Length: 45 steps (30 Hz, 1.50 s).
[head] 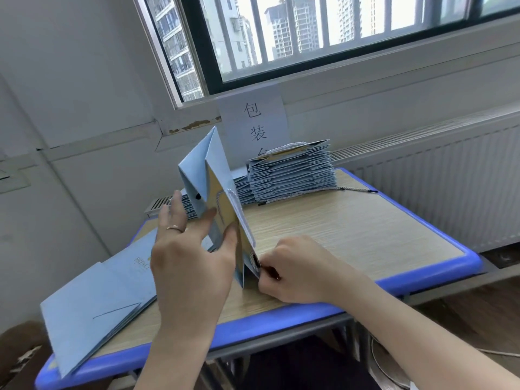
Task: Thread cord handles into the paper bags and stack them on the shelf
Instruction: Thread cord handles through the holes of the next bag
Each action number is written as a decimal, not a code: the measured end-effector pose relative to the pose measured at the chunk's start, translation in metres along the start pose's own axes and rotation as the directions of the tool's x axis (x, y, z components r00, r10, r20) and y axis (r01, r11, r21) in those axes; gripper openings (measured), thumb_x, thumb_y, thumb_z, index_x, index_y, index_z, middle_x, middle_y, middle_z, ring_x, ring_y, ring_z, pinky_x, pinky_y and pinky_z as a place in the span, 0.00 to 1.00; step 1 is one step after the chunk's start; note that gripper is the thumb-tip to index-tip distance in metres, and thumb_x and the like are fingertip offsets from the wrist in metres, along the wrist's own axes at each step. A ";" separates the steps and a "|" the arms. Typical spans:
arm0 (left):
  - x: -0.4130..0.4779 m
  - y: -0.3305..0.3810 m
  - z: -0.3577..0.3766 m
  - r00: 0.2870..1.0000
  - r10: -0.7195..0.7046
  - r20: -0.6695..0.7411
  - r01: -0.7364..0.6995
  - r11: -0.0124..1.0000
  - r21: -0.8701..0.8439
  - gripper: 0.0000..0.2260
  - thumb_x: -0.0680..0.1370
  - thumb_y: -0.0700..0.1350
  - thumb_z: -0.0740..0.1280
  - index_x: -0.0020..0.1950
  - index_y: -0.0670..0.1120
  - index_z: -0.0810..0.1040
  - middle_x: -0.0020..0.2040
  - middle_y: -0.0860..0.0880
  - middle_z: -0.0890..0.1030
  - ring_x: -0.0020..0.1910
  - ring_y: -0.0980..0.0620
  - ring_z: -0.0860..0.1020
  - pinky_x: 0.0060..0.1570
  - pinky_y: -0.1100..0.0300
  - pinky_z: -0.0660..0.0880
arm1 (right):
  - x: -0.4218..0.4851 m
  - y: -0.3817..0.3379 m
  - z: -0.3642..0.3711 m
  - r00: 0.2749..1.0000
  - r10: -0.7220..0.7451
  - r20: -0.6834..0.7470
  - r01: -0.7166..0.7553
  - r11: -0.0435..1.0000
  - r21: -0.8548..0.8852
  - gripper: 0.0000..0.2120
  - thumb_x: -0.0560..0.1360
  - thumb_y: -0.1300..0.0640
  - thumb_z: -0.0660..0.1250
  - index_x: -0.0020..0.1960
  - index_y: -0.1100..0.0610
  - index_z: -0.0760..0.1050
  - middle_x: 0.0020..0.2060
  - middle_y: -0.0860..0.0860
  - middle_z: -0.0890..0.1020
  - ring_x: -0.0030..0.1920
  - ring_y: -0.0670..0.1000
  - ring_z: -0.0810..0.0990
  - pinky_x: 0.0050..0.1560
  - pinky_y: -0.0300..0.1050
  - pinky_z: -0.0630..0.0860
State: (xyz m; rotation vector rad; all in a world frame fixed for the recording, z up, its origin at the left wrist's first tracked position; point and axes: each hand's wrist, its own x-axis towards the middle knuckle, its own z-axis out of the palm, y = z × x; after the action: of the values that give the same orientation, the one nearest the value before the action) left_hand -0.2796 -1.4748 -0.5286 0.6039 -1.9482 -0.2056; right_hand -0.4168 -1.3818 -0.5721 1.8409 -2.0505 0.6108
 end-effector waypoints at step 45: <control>-0.003 -0.016 0.016 0.995 0.077 0.056 -0.078 0.997 0.016 0.06 0.74 0.49 0.73 0.39 0.49 0.87 0.64 0.41 0.79 0.69 0.33 0.71 0.52 0.42 0.78 | 0.003 0.000 0.005 0.999 0.009 -0.039 -0.010 0.999 -0.035 0.25 0.76 0.45 0.46 0.30 0.56 0.71 0.22 0.49 0.69 0.25 0.53 0.70 0.27 0.47 0.68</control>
State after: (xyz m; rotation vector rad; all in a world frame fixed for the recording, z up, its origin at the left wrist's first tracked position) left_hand -0.2875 -1.4891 -0.5443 0.5385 -2.0248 -0.1574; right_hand -0.4170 -1.3867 -0.5748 1.7868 -2.0328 0.6044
